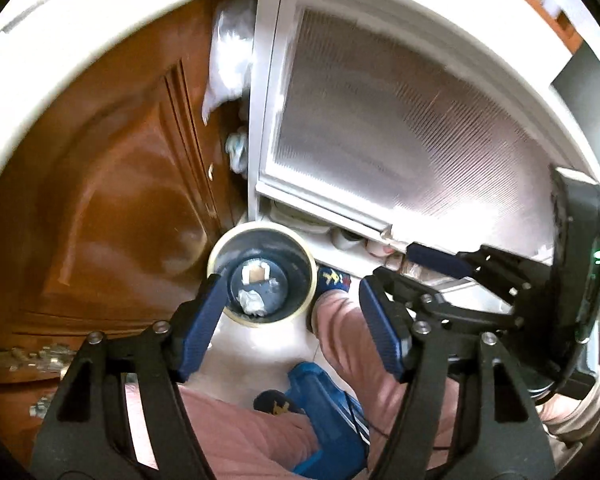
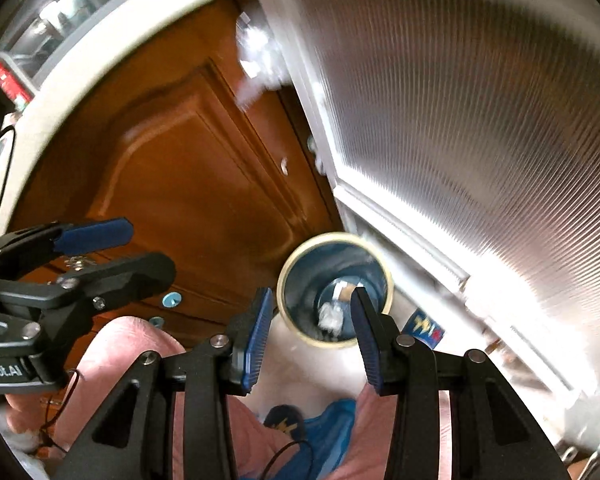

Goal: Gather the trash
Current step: 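Raise both tools from the bin back toward the countertop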

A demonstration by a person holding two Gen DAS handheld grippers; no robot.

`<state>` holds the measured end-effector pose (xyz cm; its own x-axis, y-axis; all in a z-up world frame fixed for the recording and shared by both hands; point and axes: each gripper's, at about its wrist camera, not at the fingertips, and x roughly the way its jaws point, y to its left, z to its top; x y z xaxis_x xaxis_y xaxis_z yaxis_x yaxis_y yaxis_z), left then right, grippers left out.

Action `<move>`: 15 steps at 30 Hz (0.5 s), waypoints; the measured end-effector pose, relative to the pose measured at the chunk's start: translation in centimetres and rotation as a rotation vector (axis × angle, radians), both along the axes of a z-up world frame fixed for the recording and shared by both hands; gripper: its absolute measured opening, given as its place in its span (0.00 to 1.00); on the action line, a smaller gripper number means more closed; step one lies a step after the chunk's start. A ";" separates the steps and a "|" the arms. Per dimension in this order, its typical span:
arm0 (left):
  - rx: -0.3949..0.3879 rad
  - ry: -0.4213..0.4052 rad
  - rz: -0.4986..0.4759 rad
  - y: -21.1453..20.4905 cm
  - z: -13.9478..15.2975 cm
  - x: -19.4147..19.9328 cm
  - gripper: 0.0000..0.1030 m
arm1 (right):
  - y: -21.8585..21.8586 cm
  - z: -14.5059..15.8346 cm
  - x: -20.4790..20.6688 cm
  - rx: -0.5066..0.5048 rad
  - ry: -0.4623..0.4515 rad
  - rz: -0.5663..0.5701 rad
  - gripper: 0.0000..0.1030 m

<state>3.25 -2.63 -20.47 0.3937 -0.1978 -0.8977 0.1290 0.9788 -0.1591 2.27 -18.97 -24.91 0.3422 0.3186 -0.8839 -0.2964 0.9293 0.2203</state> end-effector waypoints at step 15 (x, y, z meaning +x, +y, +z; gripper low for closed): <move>-0.050 -0.229 -0.021 2.4 17.5 0.9 0.64 | -3.8 22.7 1.0 0.063 -0.305 0.009 0.59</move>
<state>4.18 -0.22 -2.96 0.5815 -0.2501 -0.7741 0.1873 0.9672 -0.1717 3.26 -22.80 -2.24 0.5859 0.3740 -0.7189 -0.3658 0.9137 0.1772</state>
